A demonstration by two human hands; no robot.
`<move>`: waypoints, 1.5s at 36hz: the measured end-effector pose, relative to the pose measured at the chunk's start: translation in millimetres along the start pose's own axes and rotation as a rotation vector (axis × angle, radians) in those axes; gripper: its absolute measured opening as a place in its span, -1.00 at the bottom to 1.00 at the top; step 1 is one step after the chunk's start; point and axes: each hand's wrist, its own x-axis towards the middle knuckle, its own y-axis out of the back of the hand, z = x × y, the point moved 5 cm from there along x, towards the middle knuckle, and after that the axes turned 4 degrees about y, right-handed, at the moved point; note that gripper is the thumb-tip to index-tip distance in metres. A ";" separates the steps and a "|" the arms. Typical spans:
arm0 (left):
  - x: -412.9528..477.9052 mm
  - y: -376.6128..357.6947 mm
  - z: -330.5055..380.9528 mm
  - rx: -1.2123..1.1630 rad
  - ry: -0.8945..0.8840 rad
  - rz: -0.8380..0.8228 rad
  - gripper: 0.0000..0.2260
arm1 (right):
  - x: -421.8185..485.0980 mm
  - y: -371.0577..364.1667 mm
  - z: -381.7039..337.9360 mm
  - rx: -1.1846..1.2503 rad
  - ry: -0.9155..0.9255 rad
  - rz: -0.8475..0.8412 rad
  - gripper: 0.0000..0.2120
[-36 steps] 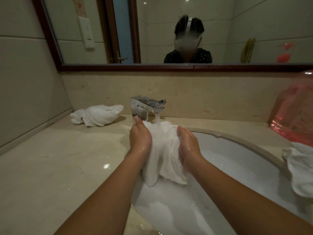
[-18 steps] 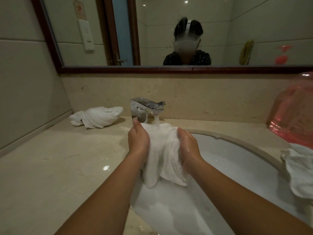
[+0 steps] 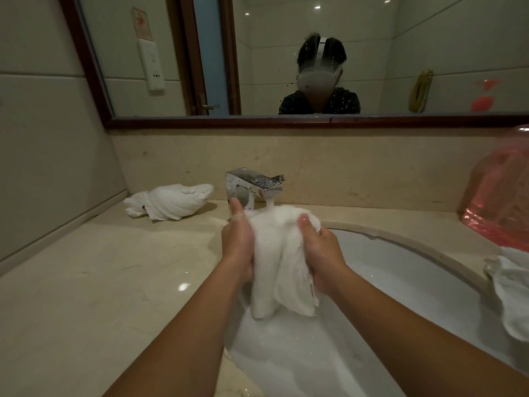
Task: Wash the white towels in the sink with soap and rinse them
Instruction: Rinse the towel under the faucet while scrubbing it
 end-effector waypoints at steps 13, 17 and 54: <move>-0.5 -3.9 -5.6 0.202 -0.017 -0.115 -0.06 | 20.7 -21.6 4.1 0.347 -0.147 -0.104 -0.10; 29.1 4.5 -15.9 0.126 -0.010 -0.067 0.07 | 13.9 -19.4 -3.3 0.265 -0.072 -0.229 -0.38; 6.3 5.0 -2.4 -0.066 -0.029 0.032 0.06 | 25.6 17.2 -3.2 -0.437 0.353 0.033 -0.77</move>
